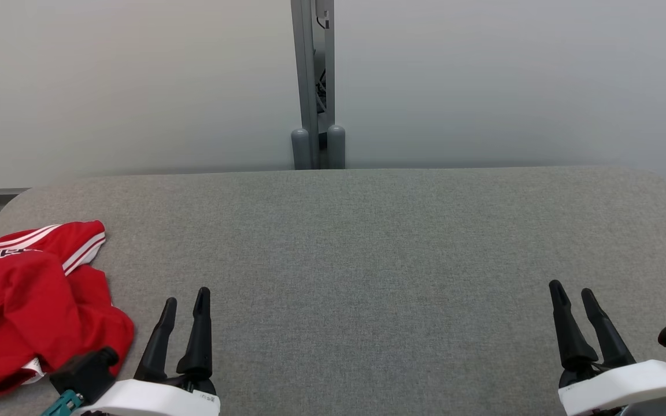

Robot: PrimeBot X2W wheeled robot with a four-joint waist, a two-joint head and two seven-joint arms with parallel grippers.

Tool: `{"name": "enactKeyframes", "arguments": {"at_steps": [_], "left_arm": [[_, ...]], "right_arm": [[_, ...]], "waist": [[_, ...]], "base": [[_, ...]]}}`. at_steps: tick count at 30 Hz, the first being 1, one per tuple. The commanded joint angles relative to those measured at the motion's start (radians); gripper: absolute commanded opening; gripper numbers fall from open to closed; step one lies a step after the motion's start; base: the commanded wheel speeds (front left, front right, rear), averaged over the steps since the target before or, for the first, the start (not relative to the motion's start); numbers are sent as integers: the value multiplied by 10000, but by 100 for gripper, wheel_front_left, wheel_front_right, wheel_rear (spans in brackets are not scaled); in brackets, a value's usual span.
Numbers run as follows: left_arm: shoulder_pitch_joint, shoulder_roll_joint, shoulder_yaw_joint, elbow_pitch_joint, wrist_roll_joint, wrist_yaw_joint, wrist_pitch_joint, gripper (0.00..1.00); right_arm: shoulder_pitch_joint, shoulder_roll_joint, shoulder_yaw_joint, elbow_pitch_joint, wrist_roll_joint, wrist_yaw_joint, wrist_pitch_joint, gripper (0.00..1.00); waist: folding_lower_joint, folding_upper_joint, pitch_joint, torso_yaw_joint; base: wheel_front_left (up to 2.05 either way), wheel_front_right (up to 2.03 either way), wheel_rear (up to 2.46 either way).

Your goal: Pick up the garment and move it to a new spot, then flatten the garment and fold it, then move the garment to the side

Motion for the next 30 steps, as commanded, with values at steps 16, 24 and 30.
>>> {"name": "enactKeyframes", "arguments": {"at_steps": [16, 24, 30], "left_arm": [[95, 74, -341, -523, 1927, 327, -387, 100], [202, 81, -509, -489, 2764, 392, -527, 100], [274, 86, -636, -480, 3462, 421, -628, 100]], "right_arm": [[455, -37, 176, -298, -1671, 3, -712, 100], [592, -49, 341, -283, -2387, 2, -974, 100], [718, -58, 488, -346, -2923, 2, -1164, 100]], "waist": [[0, 0, -172, 14], [0, 0, -283, 65], [0, 0, -350, 126]], "base": [[0, 0, 0], [0, 0, 0], [0, 0, 0]]}}
